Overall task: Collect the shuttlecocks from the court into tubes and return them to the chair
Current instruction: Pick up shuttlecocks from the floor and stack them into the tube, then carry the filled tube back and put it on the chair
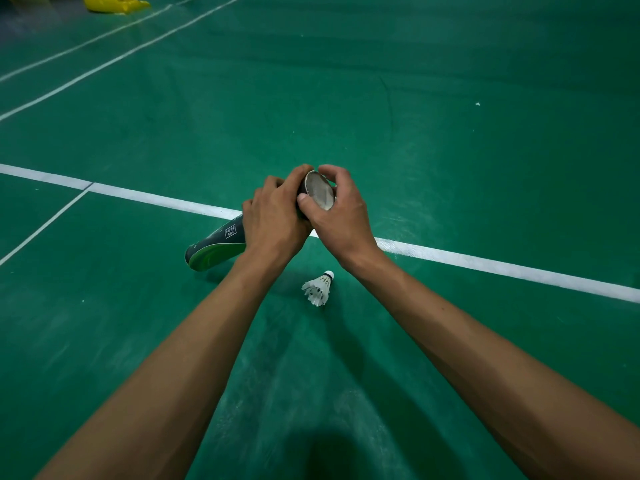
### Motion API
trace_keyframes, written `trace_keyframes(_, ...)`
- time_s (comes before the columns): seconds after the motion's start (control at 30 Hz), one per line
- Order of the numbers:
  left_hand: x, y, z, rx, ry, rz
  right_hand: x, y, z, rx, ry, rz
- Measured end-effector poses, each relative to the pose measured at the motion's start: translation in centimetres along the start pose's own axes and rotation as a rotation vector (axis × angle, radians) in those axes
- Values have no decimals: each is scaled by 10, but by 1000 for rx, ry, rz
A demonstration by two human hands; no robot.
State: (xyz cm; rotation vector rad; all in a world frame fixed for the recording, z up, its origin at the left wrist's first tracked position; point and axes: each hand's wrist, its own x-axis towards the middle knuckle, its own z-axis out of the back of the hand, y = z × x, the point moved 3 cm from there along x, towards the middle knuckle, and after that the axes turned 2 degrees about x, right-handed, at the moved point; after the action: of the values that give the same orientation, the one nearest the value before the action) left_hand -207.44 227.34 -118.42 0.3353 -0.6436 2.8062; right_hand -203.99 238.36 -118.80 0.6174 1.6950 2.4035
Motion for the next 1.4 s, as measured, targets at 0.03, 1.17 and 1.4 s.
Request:
trace_keyframes(0.03,0,0,0,-6,-1,3,1,-1,0,-8,0,-4)
trace_keyframes(1.17,58,-83,371,-660,-142,351,76,377,35,201,212,-169)
trace_keyframes(1.4,115,-156,633,-586,-223,393,139,648,74,134,369,-30)
